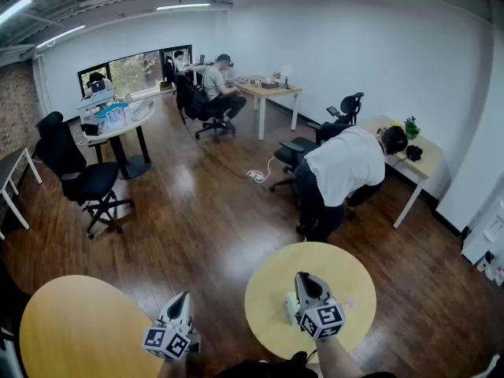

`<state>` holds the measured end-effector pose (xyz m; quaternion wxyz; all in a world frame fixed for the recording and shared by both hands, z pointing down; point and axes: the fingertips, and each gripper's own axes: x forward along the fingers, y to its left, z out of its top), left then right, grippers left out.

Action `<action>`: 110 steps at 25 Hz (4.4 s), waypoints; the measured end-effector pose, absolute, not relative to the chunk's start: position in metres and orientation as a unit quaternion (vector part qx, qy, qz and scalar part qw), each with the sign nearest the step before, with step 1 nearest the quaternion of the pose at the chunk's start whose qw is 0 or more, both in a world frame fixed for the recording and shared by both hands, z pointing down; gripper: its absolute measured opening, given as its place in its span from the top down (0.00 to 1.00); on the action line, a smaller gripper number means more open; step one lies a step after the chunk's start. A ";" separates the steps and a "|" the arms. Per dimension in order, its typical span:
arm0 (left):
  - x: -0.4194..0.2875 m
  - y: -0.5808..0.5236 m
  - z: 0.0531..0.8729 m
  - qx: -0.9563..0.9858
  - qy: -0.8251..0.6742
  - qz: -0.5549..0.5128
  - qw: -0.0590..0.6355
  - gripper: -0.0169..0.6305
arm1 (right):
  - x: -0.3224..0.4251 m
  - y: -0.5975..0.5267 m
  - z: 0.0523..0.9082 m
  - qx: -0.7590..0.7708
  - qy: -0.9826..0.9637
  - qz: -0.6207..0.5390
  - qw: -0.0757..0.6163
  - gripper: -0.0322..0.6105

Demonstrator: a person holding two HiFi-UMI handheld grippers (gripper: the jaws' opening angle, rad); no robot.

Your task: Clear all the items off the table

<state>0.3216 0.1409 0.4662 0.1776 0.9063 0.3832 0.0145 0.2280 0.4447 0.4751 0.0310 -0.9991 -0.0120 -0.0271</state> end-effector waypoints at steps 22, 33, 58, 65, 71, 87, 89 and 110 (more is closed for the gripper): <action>0.305 0.308 0.477 0.823 0.543 0.053 0.159 0.99 | 0.114 0.578 0.483 -0.974 -0.224 -0.021 0.035 0.66; 0.295 0.314 0.521 0.833 0.525 0.109 0.135 0.99 | 0.159 0.541 0.581 -0.975 -0.116 -0.177 0.074 0.31; 0.294 0.261 0.627 0.861 0.424 0.239 0.149 0.99 | 0.215 0.494 0.793 -0.875 -0.035 -0.482 0.015 0.09; 0.298 0.262 0.609 0.863 0.432 0.218 0.145 0.99 | 0.219 0.493 0.809 -0.865 -0.035 -0.500 0.021 0.09; 0.311 0.241 0.561 0.879 0.419 0.170 0.155 0.99 | 0.221 0.483 0.800 -0.862 -0.020 -0.505 0.031 0.12; 0.326 0.247 0.461 0.900 0.410 0.018 0.148 0.99 | 0.296 0.527 0.573 -0.971 -0.031 -0.217 0.092 0.17; 0.321 0.231 0.455 0.905 0.401 0.007 0.142 0.99 | 0.311 0.496 0.542 -0.981 0.000 -0.173 0.092 0.17; 0.157 -0.115 0.484 0.991 -0.053 -0.026 0.121 0.99 | 0.371 0.105 0.533 -0.901 0.410 -0.138 -0.011 0.17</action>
